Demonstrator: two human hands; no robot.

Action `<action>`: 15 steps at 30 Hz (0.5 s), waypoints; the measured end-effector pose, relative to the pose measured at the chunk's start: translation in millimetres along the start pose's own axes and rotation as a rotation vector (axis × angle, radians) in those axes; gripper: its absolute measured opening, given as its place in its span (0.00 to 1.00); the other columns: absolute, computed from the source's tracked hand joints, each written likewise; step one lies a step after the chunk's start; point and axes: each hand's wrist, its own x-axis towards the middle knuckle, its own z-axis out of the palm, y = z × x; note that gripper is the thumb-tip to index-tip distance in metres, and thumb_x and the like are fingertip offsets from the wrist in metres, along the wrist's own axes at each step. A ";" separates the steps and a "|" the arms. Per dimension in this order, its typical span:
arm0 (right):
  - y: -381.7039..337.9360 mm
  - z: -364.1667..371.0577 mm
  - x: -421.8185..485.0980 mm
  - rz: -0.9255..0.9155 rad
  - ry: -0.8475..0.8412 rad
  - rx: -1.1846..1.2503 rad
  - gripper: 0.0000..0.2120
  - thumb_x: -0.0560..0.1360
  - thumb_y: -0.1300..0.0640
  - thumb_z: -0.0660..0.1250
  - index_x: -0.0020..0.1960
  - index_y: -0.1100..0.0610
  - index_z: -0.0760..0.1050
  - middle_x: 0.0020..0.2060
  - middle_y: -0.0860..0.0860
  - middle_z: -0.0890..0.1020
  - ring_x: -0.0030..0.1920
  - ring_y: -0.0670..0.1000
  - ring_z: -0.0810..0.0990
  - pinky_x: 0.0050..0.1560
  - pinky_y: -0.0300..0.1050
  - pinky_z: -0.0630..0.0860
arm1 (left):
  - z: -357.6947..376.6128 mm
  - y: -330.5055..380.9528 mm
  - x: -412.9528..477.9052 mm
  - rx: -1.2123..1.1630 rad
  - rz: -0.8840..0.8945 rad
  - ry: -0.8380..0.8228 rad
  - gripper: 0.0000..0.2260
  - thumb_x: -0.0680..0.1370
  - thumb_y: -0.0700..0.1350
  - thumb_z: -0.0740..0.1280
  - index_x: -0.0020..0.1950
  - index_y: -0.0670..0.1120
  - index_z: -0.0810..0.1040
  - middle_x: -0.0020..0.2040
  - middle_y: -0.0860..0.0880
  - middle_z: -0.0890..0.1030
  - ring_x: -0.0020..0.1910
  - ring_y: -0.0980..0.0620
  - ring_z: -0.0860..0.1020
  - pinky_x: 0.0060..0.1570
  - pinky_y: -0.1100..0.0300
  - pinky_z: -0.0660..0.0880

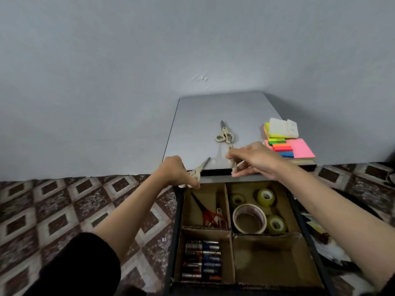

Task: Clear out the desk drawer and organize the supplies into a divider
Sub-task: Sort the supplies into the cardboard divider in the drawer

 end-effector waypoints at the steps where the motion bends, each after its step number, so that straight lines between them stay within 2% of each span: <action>1: 9.1 0.5 -12.1 -0.001 -0.050 0.024 0.06 0.73 0.60 0.68 0.42 0.64 0.77 0.36 0.57 0.78 0.32 0.52 0.80 0.44 0.47 0.82 | 5.3 -3.8 -11.8 -0.028 0.005 -0.019 0.19 0.63 0.51 0.78 0.44 0.37 0.83 0.35 0.47 0.77 0.35 0.53 0.73 0.32 0.59 0.73; 3: 23.0 -4.3 -30.1 -0.019 -0.129 0.119 0.06 0.75 0.62 0.66 0.45 0.66 0.77 0.38 0.60 0.79 0.33 0.53 0.80 0.43 0.46 0.82 | 11.4 -10.8 -33.7 -0.094 0.001 -0.041 0.16 0.64 0.49 0.78 0.42 0.39 0.83 0.32 0.50 0.76 0.31 0.56 0.70 0.28 0.66 0.66; 5: 35.3 -11.0 -42.3 -0.016 -0.169 0.166 0.07 0.74 0.63 0.65 0.49 0.66 0.77 0.43 0.64 0.80 0.36 0.55 0.80 0.41 0.46 0.82 | 19.5 -18.1 -49.9 -0.115 -0.009 -0.074 0.15 0.64 0.50 0.78 0.41 0.40 0.83 0.29 0.52 0.75 0.29 0.57 0.69 0.26 0.68 0.64; 8: 54.6 -17.9 -45.5 -0.011 -0.146 0.081 0.07 0.72 0.64 0.67 0.50 0.62 0.79 0.47 0.67 0.81 0.39 0.56 0.82 0.39 0.43 0.82 | 42.4 -31.4 -61.7 -0.053 -0.046 -0.128 0.14 0.64 0.51 0.77 0.42 0.42 0.82 0.31 0.53 0.76 0.31 0.59 0.71 0.27 0.70 0.68; 10: 65.2 -18.5 -39.8 -0.028 -0.121 0.060 0.09 0.72 0.64 0.68 0.51 0.58 0.79 0.48 0.66 0.81 0.40 0.55 0.82 0.40 0.43 0.82 | 60.7 -35.2 -59.6 -0.016 -0.086 -0.144 0.16 0.64 0.51 0.77 0.44 0.42 0.82 0.36 0.50 0.79 0.34 0.57 0.74 0.34 0.65 0.73; 15: 82.3 -20.5 -20.3 -0.088 -0.076 0.108 0.12 0.71 0.66 0.68 0.54 0.57 0.78 0.48 0.62 0.82 0.40 0.53 0.82 0.41 0.43 0.82 | 88.4 -24.6 -33.3 0.036 -0.114 -0.077 0.14 0.67 0.52 0.76 0.42 0.44 0.77 0.35 0.52 0.76 0.36 0.56 0.75 0.34 0.65 0.73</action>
